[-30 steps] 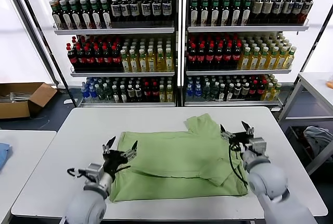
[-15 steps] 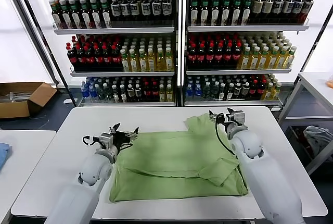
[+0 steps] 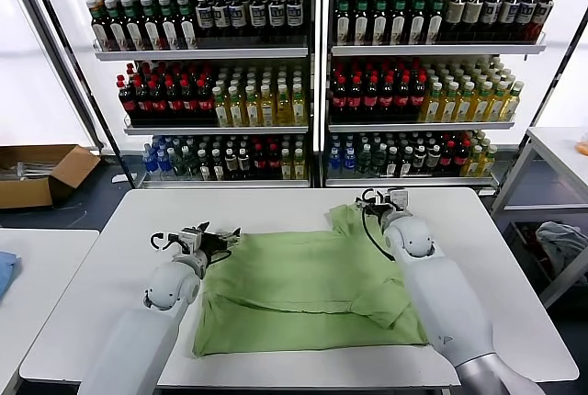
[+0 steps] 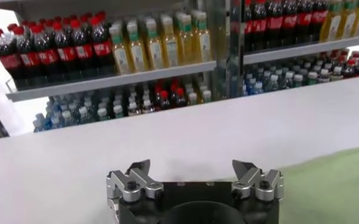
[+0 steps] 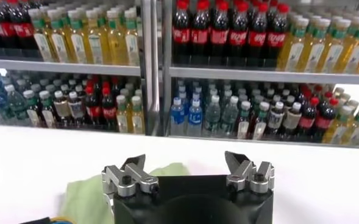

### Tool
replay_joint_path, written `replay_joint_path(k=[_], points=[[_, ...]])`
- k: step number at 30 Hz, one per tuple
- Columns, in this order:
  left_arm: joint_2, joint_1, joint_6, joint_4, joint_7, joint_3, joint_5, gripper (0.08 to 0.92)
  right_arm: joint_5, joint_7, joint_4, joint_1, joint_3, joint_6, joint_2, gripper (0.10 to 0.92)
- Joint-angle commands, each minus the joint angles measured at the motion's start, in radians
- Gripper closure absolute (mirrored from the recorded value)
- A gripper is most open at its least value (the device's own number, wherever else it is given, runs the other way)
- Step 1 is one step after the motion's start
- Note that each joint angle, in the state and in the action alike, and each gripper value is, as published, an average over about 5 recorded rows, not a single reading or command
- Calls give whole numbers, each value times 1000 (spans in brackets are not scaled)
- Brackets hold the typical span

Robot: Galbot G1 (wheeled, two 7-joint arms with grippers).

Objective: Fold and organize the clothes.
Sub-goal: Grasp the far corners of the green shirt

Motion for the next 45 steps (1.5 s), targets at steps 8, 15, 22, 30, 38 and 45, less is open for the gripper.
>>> replay_joint_path(k=[8,15,22,30,38,45], points=[[4,-2,8,33,1,-2,-4,177,-18,-1,-78,14,-6,-2,34,203],[5,32,13,2,7,-8,-8,177,-27,3,-58,-6,-2,-8,33,203],[-8,67,18,-22,16,-9,-9,312,-30,9,-29,-36,7,-18,28,224],[-23,77,24,-26,15,-14,-25,546,-26,20,0,-68,12,-20,24,440],[-34,91,18,-23,14,-23,-34,780,-17,25,32,-93,15,-17,20,665],[-40,90,-37,-33,3,-35,-33,910,16,49,100,-112,26,-3,13,868]])
